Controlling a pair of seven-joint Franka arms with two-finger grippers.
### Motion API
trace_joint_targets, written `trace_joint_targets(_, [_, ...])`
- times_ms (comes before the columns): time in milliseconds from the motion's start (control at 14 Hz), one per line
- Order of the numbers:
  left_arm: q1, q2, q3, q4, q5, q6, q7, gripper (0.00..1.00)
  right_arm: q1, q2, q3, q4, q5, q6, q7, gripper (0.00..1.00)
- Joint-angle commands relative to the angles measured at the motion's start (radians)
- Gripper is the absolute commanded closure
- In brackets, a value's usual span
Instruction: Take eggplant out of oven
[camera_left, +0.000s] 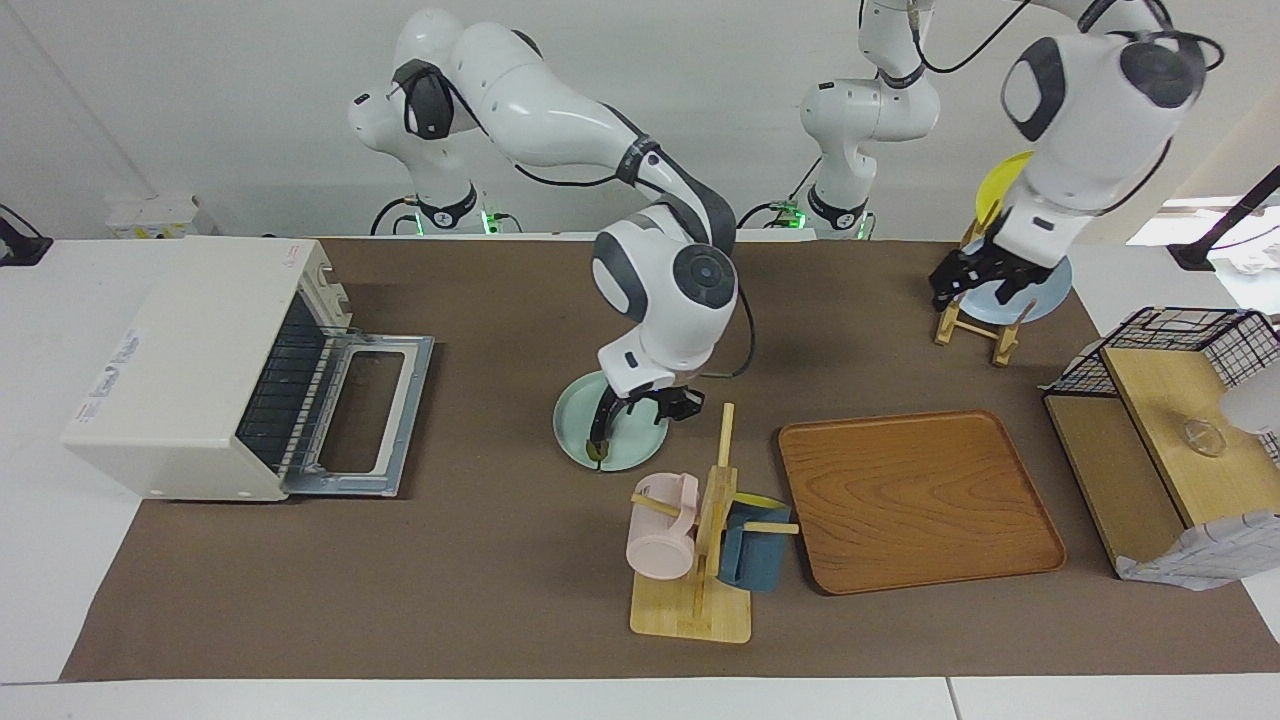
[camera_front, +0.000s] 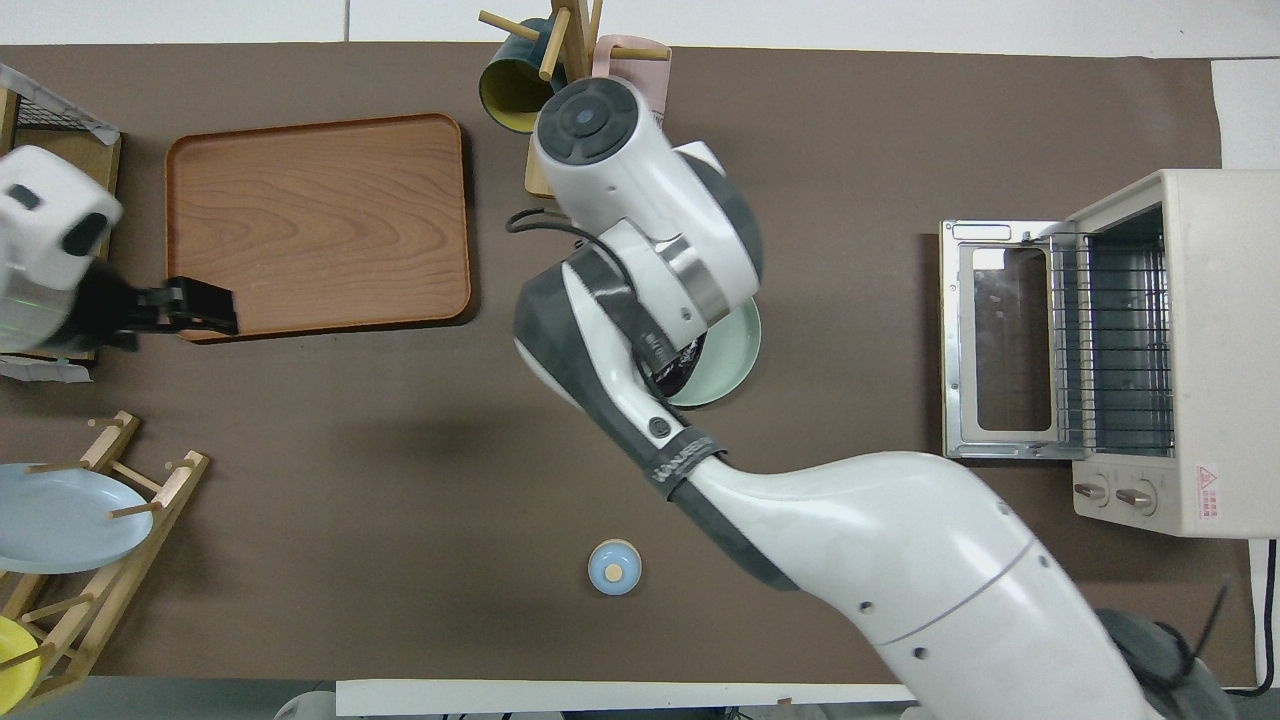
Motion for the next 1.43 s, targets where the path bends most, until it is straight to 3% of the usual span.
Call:
trace_joint_targets(0, [-0.222, 0.047, 0.008, -0.067, 0.006, 0.191, -0.232, 0.00, -0.161, -0.263, 0.013, -0.432, 0.024, 0.163, -0.249, 0.56])
trace_joint_targets(71, [-0.312, 0.109, 0.008, -0.062, 0.006, 0.301, -0.371, 0.00, -0.224, -0.341, 0.013, -0.600, 0.023, 0.273, -0.362, 0.67])
trace_joint_targets(214, [-0.429, 0.238, 0.008, -0.042, 0.003, 0.546, -0.551, 0.00, -0.307, -0.397, 0.013, -0.811, 0.024, 0.479, -0.484, 0.90])
trace_joint_targets(357, [-0.494, 0.353, 0.006, 0.008, -0.011, 0.738, -0.640, 0.00, -0.355, -0.408, 0.011, -0.883, 0.023, 0.559, -0.536, 1.00])
trace_joint_targets(571, [-0.542, 0.530, 0.006, 0.172, -0.011, 0.776, -0.661, 0.00, -0.407, -0.393, 0.010, -0.924, 0.006, 0.596, -0.614, 1.00])
trace_joint_targets(857, [-0.552, 0.621, 0.008, 0.200, -0.009, 0.857, -0.661, 0.06, -0.412, -0.399, 0.010, -0.861, -0.131, 0.473, -0.651, 1.00])
trace_joint_targets(1071, [-0.588, 0.624, 0.006, 0.174, -0.009, 0.857, -0.662, 0.08, -0.433, -0.457, 0.008, -0.858, -0.180, 0.391, -0.749, 1.00])
trace_joint_targets(1286, [-0.618, 0.612, 0.006, 0.142, -0.009, 0.846, -0.664, 0.09, -0.498, -0.551, 0.008, -0.811, -0.211, 0.235, -0.887, 1.00])
trace_joint_targets(1357, [-0.618, 0.609, 0.006, 0.134, -0.011, 0.843, -0.664, 0.25, -0.528, -0.581, 0.008, -0.789, -0.211, 0.187, -0.939, 0.99])
